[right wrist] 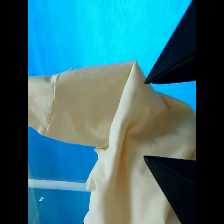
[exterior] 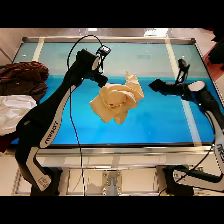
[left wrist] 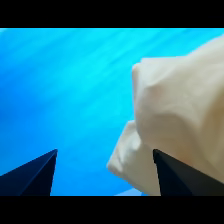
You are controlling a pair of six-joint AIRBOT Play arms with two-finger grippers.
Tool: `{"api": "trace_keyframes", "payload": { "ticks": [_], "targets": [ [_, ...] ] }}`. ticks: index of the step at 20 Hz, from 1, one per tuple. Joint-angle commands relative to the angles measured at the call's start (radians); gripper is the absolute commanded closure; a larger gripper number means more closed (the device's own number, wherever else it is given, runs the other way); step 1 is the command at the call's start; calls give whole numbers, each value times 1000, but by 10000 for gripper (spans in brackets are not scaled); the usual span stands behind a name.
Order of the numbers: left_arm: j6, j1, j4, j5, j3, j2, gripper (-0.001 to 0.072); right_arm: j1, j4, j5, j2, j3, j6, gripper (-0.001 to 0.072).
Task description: Fold the shirts.
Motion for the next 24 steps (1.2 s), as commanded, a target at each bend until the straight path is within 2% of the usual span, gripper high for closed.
{"api": "trace_keyframes", "payload": {
  "ticks": [1,7,13,15,17,18,19,20,23,24],
  "targets": [
    [-16,2,107,-28,9,9,-4,45,181,-186,-170,-27,-89,207],
    [-29,7,96,18,8,9,-4,7,199,-144,-371,122,-85,208],
    [-29,7,91,18,-3,8,-4,16,198,9,-493,278,-58,211],
    [-29,7,91,18,-3,8,-4,27,193,38,-499,299,-62,283],
    [-29,7,91,17,-3,8,-4,39,163,56,-499,320,-64,404],
    [-29,7,91,18,-4,8,-4,41,155,65,-499,329,-63,473],
    [-27,7,92,18,-4,8,-4,42,154,70,-499,334,-62,597],
    [-24,8,93,19,-5,8,-3,37,159,76,-499,336,-60,684],
    [-36,43,105,18,-67,8,-3,-16,161,117,-475,336,-31,686],
    [-83,67,92,17,-101,8,-3,-43,152,142,-453,336,-31,687]
  ]
}}
